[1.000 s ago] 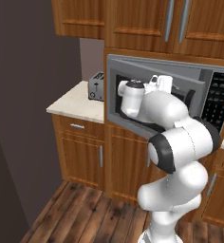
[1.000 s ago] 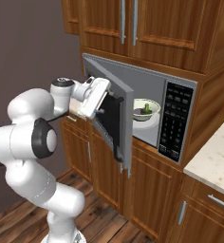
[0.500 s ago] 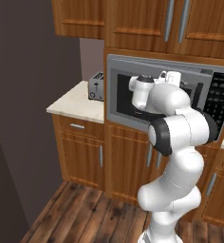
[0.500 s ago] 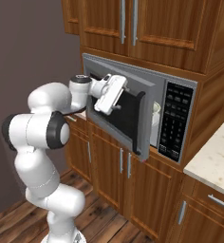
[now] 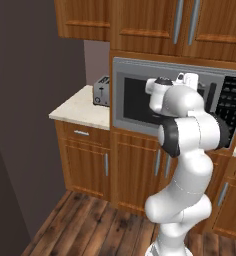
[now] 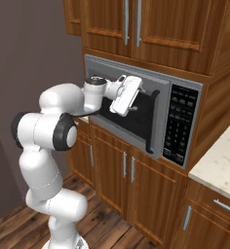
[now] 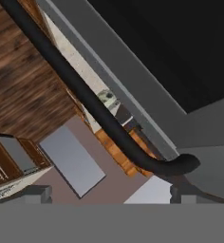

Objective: Place the bowl containing the eggplant and broccoli in the microwave. Close the microwave door and press the start button to microwave the meal.

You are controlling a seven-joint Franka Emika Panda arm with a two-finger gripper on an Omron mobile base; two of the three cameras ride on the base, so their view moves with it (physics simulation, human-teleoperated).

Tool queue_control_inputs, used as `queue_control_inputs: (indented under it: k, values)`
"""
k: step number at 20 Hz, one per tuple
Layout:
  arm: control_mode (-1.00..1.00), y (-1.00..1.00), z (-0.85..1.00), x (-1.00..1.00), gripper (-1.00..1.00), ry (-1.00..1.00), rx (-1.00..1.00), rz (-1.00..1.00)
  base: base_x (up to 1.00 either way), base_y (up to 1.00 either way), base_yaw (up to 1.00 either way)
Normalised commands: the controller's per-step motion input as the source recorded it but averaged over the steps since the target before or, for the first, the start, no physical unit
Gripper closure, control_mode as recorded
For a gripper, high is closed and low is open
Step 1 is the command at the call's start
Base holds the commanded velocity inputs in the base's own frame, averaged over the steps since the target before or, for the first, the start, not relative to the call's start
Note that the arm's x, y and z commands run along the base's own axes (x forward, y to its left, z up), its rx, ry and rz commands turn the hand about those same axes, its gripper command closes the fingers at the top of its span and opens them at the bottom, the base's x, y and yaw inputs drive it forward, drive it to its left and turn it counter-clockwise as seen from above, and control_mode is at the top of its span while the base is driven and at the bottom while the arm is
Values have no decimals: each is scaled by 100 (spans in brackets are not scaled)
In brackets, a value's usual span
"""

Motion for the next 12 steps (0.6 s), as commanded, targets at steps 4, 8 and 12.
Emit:
queue_control_inputs:
  k: [4, 8, 12]
  values:
    - [-100, -44, 0, 1, -100, -2, 1, 12, 0, 0, 0]
    - [-100, -44, 0, 14, -100, 0, 2, 12, 0, 0, 0]
    - [-100, -38, 0, 36, -100, 0, 2, 10, 0, 0, 0]
